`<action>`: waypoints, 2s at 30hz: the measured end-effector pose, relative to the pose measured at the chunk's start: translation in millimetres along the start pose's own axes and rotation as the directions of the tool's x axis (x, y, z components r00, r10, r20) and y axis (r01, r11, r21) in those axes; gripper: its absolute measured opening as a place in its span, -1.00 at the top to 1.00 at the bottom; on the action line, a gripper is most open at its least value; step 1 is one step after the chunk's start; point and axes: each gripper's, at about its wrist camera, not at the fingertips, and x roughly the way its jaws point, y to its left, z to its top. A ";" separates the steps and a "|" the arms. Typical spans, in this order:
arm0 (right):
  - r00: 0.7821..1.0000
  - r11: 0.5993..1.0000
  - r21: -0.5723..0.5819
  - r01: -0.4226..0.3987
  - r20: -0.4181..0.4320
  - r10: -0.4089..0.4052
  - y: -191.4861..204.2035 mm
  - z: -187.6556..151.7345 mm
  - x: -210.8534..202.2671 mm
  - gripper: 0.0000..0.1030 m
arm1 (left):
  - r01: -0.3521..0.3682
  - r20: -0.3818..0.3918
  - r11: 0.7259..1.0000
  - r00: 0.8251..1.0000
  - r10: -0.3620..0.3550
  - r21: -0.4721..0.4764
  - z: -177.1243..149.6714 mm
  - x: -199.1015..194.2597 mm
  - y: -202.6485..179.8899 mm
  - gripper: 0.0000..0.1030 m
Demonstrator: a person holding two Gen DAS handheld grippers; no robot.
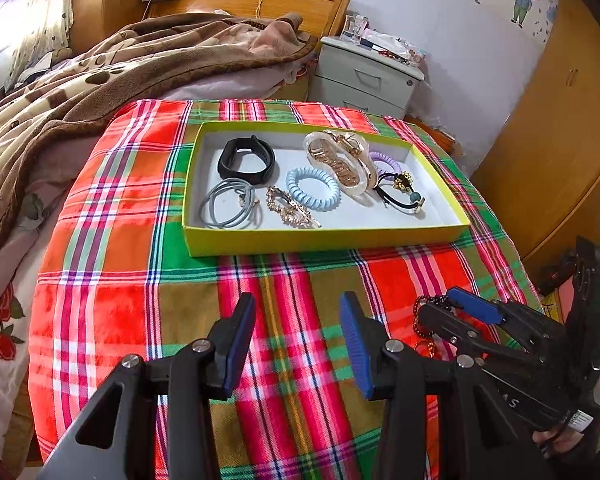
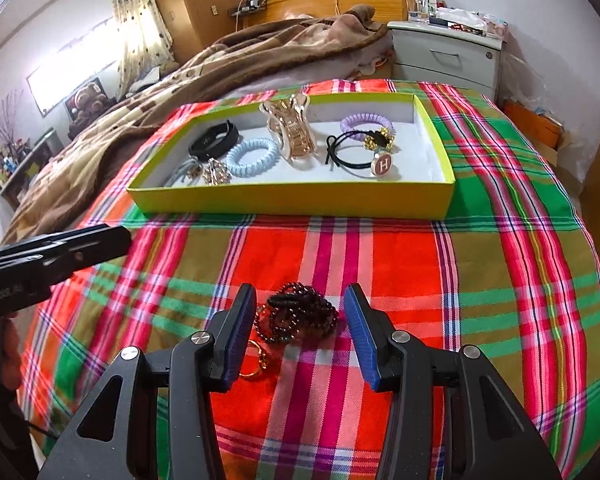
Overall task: Organize jewelry
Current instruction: 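Lower the right tool onto the dark beaded bracelet and close on it, then grasp the small gold ring with the left tool while the right tool holds the beaded bracelet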
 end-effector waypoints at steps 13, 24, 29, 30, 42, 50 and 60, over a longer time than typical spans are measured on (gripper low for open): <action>0.999 0.999 -0.014 0.037 0.012 -0.036 0.3 -7.8 -5.0 0.49 | -0.008 -0.009 1.000 1.000 0.008 0.001 -5.3 -2.3 -3.3 0.12; 0.994 0.996 0.073 0.042 0.097 -0.049 -24.6 -12.3 -30.9 0.52 | 0.017 -0.035 0.999 0.999 -0.016 0.038 -12.2 2.7 -22.3 0.12; 0.991 0.992 0.117 0.045 0.121 -0.059 -36.4 -16.6 -42.3 0.52 | 0.078 -0.061 0.994 0.995 -0.074 0.072 -17.5 10.2 -37.5 0.12; 0.990 0.992 0.121 0.046 0.123 -0.061 -37.5 -17.3 -44.0 0.52 | 0.095 -0.071 0.993 0.993 -0.090 0.076 -19.0 12.6 -40.7 0.12; 0.986 0.984 0.171 0.045 0.150 -0.071 -48.9 -31.1 -60.2 0.52 | 0.149 -0.130 0.966 0.984 -0.123 0.209 -37.6 29.3 -82.3 0.12; 0.985 0.981 0.188 0.043 0.159 -0.073 -52.7 -33.7 -63.5 0.52 | 0.098 -0.110 0.950 0.992 -0.068 0.295 -41.2 32.3 -99.2 0.12; 0.984 0.980 0.194 0.034 0.165 -0.067 -54.4 -34.9 -64.1 0.52 | 0.024 -0.072 0.934 0.997 0.002 0.357 -45.0 36.1 -110.3 0.22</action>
